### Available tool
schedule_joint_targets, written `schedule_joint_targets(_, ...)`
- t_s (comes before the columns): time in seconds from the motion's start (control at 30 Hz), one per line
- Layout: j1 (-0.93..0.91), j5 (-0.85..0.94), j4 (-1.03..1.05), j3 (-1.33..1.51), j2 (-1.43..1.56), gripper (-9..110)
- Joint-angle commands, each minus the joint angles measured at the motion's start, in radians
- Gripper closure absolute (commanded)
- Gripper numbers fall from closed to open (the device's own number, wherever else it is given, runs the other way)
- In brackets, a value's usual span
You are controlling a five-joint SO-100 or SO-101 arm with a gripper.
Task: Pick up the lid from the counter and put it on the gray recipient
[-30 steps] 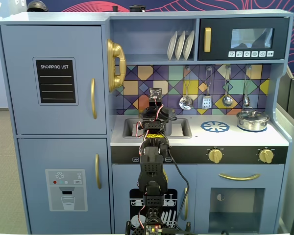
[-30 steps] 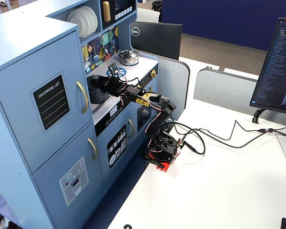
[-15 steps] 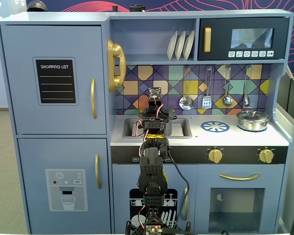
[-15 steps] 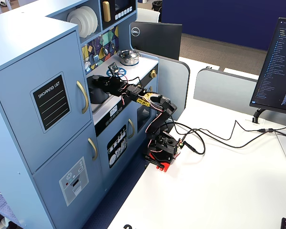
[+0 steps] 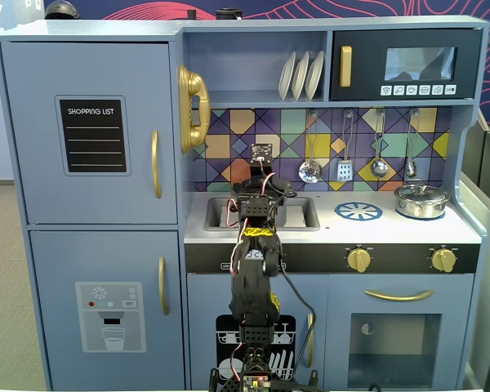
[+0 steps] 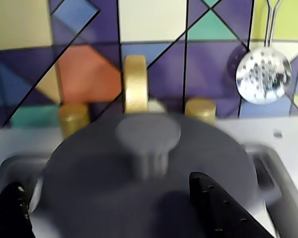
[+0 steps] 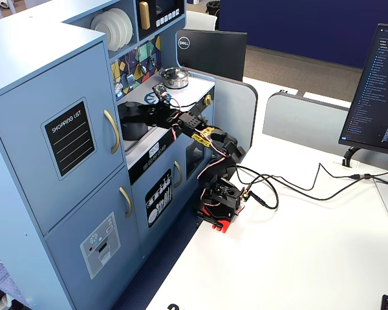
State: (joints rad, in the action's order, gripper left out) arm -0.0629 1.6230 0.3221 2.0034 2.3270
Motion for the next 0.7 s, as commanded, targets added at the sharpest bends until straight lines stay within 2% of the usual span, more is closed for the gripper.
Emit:
schedule_joint_targets(0.0, -0.005, -0.003, 0.227, -0.060, 0.233, 68)
schedule_joint_targets(0.2, -0.037, -0.035, 0.703, 0.017, 0.554, 78)
schedule_joint_targets(0.3, -0.035, -0.031, 0.798, 0.133, 0.658, 97)
schedule_joint_targets(0.33, -0.031, -0.020, 0.819, 0.179, 0.676, 102)
schedule_joint_targets(0.47, 0.003, -0.040, 0.819, 0.394, 0.721, 102)
schedule_joint_targets(0.67, 0.011, -0.081, 0.715, 0.813, 0.792, 102)
